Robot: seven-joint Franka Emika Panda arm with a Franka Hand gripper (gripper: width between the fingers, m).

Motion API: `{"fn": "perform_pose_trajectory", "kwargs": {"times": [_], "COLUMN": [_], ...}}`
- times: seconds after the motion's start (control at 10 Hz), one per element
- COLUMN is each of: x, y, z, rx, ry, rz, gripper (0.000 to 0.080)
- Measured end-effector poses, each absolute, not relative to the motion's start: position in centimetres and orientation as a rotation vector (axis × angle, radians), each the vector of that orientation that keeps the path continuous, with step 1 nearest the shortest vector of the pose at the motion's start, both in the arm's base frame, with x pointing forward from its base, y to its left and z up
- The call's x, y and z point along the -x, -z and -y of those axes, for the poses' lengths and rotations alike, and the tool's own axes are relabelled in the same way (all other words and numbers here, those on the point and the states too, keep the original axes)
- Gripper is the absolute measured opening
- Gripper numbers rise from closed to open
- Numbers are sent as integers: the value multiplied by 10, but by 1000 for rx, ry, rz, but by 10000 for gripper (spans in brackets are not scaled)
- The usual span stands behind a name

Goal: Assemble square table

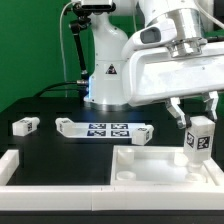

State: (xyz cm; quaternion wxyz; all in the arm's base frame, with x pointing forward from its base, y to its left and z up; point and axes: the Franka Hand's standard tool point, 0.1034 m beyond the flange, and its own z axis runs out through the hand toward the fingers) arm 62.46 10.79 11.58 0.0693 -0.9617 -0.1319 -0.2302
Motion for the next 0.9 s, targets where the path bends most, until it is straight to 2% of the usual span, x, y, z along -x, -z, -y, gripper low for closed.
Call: {"fn": "perform_pose_trajectory", "kwargs": {"times": [0.3, 0.7, 0.9], "x": [-620, -626, -627], "y": [-107, -103, -95], "z": [-106, -107, -107], "rx": [2904, 2900, 2900], "ry": [691, 695, 683], "rz": [380, 368, 355], "gripper": [290, 290, 290]}}
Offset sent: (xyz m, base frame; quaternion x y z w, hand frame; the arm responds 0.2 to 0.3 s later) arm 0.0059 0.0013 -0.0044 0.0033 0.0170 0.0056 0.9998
